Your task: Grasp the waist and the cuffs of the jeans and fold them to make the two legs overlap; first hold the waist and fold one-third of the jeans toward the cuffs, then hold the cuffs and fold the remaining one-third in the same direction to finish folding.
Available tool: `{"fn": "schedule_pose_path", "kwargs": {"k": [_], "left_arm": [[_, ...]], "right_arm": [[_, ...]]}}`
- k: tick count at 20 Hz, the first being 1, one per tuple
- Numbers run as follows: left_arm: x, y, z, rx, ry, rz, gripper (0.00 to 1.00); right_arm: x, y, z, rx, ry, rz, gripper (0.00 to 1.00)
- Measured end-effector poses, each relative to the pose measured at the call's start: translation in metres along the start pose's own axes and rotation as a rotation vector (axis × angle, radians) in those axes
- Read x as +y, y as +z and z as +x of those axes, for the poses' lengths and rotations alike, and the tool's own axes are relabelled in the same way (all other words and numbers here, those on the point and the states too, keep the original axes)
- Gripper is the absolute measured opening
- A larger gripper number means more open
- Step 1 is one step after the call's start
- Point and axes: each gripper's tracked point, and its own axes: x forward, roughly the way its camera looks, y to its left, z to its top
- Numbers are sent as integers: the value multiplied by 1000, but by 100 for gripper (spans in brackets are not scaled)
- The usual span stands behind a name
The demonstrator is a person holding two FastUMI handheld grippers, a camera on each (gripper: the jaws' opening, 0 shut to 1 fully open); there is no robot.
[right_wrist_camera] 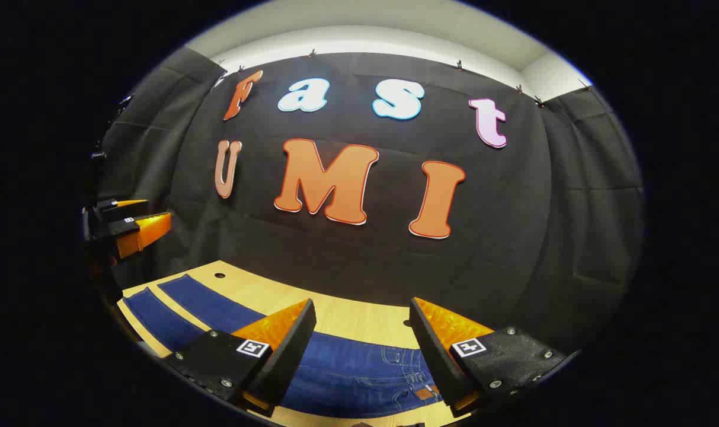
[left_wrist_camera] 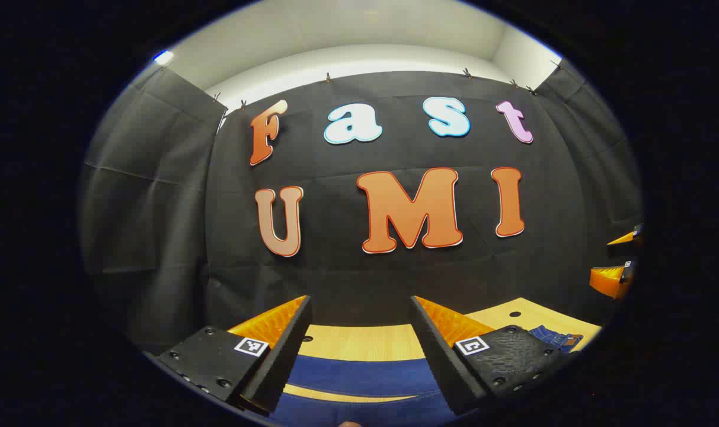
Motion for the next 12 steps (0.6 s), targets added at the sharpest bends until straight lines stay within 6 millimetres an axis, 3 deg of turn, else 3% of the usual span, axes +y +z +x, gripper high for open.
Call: {"fn": "schedule_pose_path", "kwargs": {"k": [5,12], "left_arm": [[-21,7,0,-24,-95,-75,100],[15,4,15,-56,-37,-29,100]], "right_arm": [[-10,-4,2,4,-36,28,96],[-2,4,8,-15,-55,82,96]]}}
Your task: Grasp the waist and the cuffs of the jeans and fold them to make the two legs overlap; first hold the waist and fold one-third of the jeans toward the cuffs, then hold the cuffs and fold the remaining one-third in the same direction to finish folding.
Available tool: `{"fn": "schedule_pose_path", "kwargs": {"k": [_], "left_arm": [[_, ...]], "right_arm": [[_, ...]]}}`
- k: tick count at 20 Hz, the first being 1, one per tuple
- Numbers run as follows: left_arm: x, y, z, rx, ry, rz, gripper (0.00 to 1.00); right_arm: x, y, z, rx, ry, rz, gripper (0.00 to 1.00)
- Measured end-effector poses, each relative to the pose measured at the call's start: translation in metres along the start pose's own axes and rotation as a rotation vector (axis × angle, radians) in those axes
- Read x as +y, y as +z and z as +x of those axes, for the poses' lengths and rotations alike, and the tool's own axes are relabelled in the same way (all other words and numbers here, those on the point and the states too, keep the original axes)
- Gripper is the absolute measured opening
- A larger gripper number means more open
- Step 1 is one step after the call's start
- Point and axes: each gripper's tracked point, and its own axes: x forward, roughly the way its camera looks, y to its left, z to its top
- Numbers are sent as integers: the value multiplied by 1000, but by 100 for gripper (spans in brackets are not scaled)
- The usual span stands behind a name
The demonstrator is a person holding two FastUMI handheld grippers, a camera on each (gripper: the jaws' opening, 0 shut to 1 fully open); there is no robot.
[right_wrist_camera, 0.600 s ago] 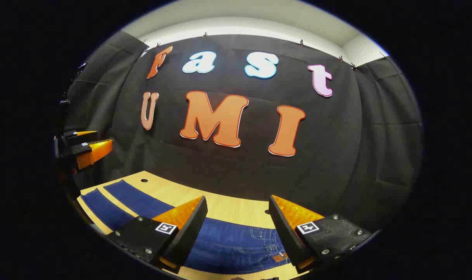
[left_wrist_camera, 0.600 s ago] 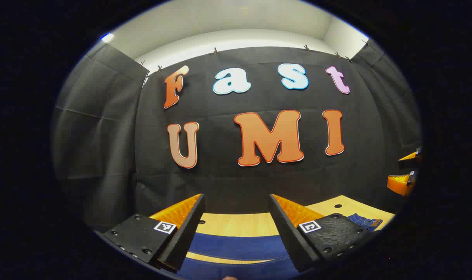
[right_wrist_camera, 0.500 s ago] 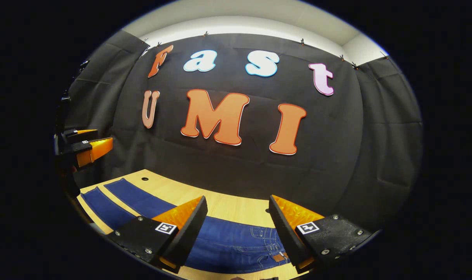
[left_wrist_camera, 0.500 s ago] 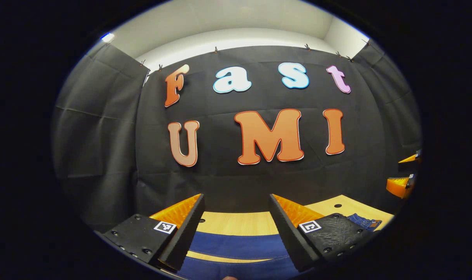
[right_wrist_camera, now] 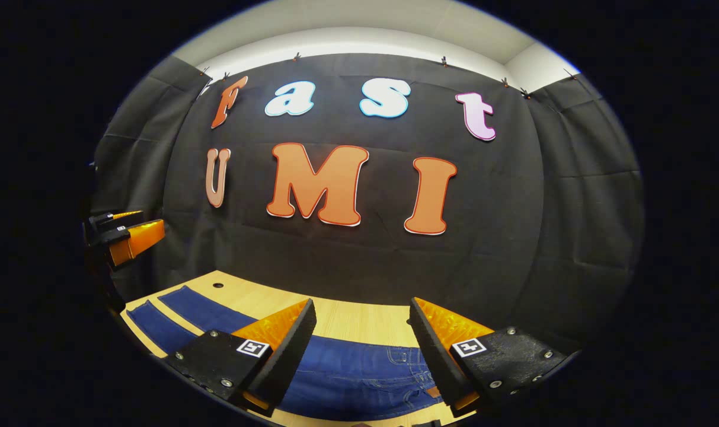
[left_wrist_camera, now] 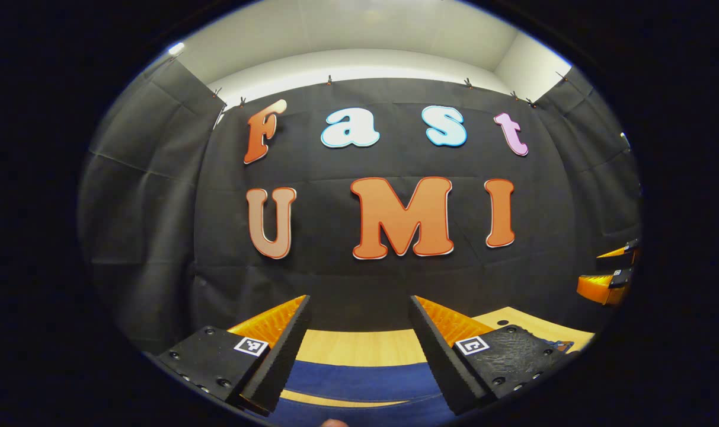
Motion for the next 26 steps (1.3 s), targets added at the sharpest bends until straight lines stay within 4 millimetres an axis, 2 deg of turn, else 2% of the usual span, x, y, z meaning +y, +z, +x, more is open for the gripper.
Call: {"fn": "schedule_pose_path", "kwargs": {"k": [4,7,14,17,22,26], "left_arm": [[24,-8,13,13,-11,37,100],[50,-26,27,68,-5,13,99],[124,-89,40,239,76,-29,99],[155,-127,39,348,125,-58,99],[193,-178,28,507,190,-131,99],[223,-221,12,620,260,-248,99]], "right_arm": [[9,-2,11,30,-49,-4,96],[4,-12,19,74,-89,4,96],[-29,-41,29,174,-194,-24,96],[-35,-55,32,225,-207,10,96],[-46,-89,38,325,-218,57,96],[-50,-122,42,432,-207,180,97]]}}
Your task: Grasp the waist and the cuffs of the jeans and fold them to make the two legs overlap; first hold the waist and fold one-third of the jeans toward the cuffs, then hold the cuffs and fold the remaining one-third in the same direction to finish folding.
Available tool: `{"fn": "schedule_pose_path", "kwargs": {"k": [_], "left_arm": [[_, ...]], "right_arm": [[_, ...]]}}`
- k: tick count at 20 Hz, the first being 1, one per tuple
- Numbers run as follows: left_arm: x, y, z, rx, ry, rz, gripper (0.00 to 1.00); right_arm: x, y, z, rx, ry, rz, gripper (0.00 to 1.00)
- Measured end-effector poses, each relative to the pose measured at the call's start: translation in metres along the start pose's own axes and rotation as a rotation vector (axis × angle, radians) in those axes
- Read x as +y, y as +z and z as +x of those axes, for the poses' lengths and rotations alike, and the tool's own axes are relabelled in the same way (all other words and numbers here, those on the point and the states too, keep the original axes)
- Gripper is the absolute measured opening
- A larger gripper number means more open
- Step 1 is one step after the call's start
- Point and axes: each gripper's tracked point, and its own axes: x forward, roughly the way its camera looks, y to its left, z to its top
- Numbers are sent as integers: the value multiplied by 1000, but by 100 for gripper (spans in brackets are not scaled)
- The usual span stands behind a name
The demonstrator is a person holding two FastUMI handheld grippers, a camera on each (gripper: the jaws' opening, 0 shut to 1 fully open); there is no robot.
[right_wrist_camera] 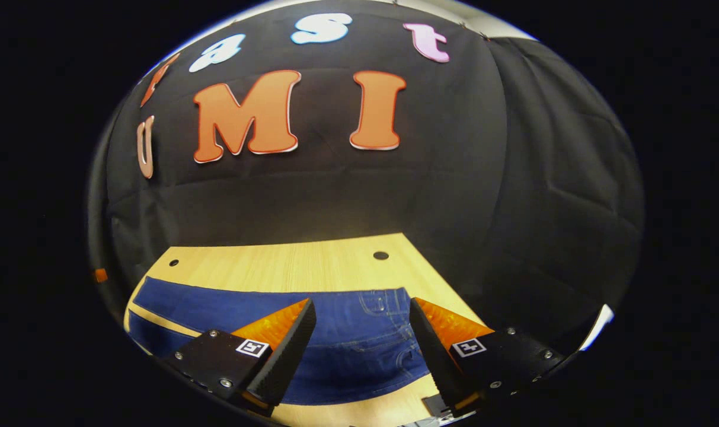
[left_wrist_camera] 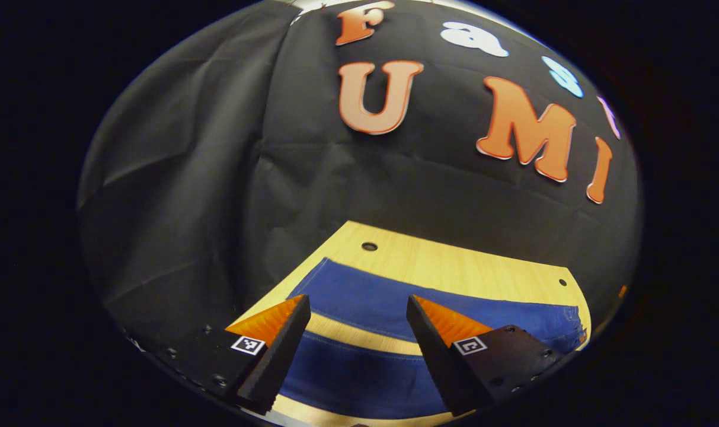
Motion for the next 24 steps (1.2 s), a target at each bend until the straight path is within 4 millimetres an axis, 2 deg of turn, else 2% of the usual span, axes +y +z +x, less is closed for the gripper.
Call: {"fn": "schedule_pose_path", "kwargs": {"k": [6,10,13,15,18,21,24], "left_arm": [[49,-50,13,159,35,-198,98],[80,-86,11,265,59,-287,98],[94,-106,20,317,62,-383,98],[100,-122,23,345,71,-442,98],[116,-140,19,376,74,-554,98],[131,-168,16,416,81,-656,98],[142,-177,11,436,109,-722,98]], "right_arm": [[-9,-49,29,216,48,205,97],[-17,-68,42,300,60,332,96],[-18,-84,56,350,73,374,96],[-20,-104,64,400,68,379,96],[-17,-120,72,454,76,425,96],[-21,-132,79,497,86,494,96],[-32,-150,83,538,60,532,97]]}}
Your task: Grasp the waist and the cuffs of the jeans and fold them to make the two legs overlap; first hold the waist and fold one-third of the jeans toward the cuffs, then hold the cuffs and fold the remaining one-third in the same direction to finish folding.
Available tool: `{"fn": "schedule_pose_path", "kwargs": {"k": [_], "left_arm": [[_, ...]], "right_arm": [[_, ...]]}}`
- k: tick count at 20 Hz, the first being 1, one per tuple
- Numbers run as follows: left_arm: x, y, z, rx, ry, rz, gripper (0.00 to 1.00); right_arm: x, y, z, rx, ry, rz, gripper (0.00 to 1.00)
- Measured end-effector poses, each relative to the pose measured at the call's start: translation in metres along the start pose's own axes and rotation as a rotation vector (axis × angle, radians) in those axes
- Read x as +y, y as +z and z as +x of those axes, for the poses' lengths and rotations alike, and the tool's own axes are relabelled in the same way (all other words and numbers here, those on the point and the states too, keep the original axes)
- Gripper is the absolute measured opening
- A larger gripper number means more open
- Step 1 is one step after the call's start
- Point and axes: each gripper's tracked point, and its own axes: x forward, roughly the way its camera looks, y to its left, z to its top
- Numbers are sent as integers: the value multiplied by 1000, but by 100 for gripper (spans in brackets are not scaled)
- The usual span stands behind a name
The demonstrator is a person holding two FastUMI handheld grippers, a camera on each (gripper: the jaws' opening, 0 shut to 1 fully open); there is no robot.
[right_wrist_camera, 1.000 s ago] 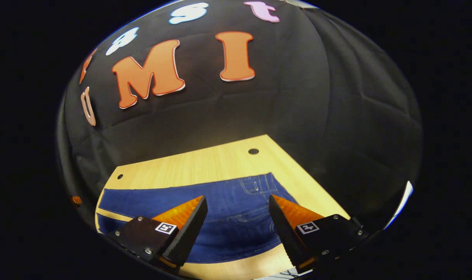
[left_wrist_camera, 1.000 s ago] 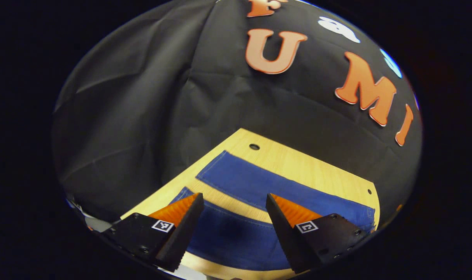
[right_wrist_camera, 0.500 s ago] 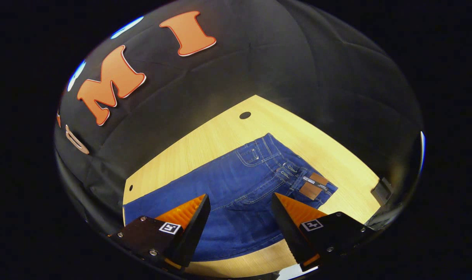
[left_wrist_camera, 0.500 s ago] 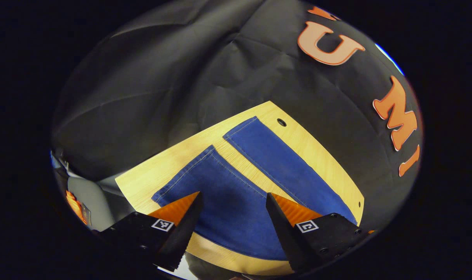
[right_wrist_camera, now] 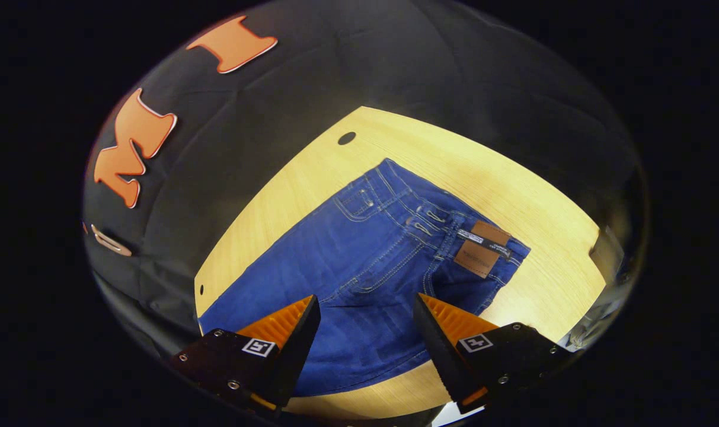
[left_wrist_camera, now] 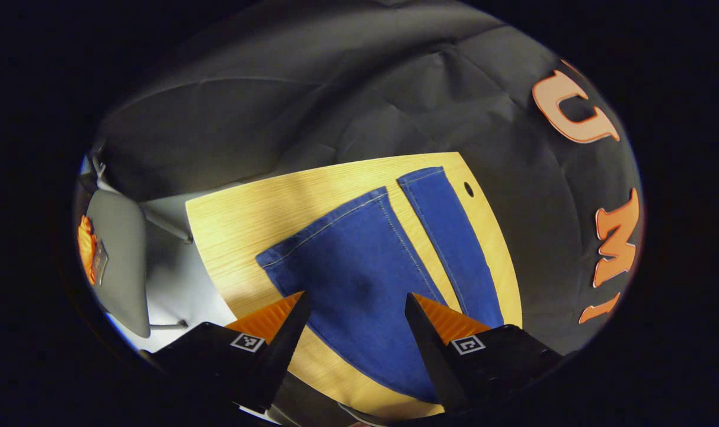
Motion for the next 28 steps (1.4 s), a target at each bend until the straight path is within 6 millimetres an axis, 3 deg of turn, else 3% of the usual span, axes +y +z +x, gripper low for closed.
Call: {"fn": "schedule_pose_path", "kwargs": {"k": [7,9,15,17,20,23,24,26,27,28], "left_arm": [[31,-2,3,31,14,-101,98],[25,3,3,24,-30,-133,98],[-6,24,36,-32,-168,-188,93],[-11,23,46,-28,-188,-205,87],[-9,22,58,-18,-198,-236,64],[-9,24,56,4,-224,-246,27],[-14,22,61,7,-226,-230,33],[-19,19,61,29,-227,-200,34],[-23,19,65,37,-224,-184,27],[-26,19,68,39,-216,-168,34]], "right_arm": [[-38,-13,3,46,-43,84,96],[-47,-18,4,61,-48,119,96],[-70,-30,12,93,-46,223,96],[-75,-32,15,98,-43,253,97],[-87,-35,17,99,-51,262,97],[-90,-26,20,79,-6,337,96],[-89,-18,22,59,19,375,95],[-84,-9,31,42,60,440,94],[-83,-8,36,40,62,453,92],[-84,-10,40,46,50,454,85]]}}
